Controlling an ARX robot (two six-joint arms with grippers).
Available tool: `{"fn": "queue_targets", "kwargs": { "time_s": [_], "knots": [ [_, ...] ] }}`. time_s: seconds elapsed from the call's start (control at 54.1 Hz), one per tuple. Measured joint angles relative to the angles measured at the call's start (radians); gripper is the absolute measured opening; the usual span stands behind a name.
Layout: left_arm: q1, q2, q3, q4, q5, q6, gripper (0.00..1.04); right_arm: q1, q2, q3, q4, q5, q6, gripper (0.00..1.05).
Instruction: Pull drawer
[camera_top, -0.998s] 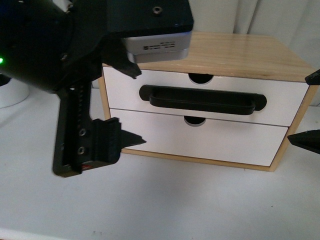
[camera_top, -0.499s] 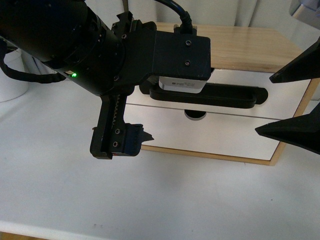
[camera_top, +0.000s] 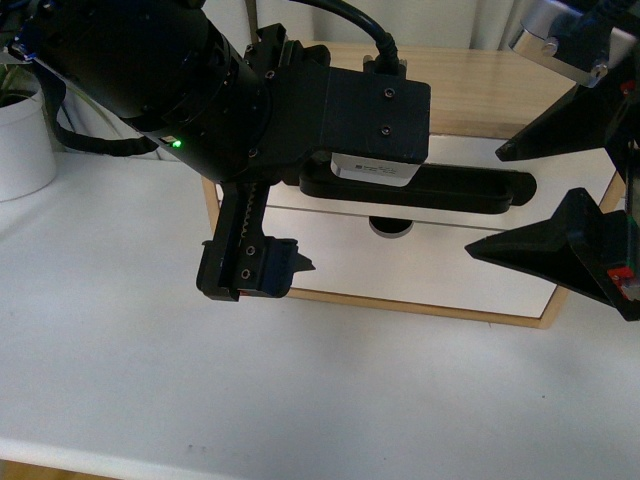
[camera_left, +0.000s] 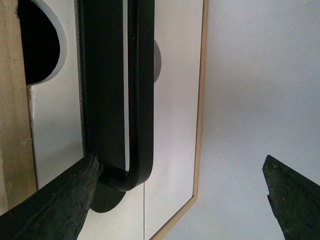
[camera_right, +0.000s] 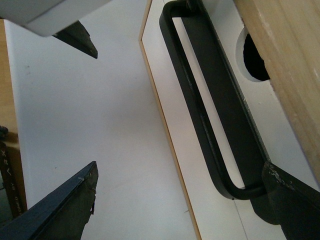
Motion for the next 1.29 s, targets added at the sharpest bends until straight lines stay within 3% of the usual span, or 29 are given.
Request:
{"fn": "queue_targets", "kwargs": {
  "time_s": [1.294],
  "knots": [
    [0.001,0.068,0.027,-0.026,0.008,0.027,0.99,0.063,0.164,0.054,0.105,0.029,0.029,0.96]
  ]
}}
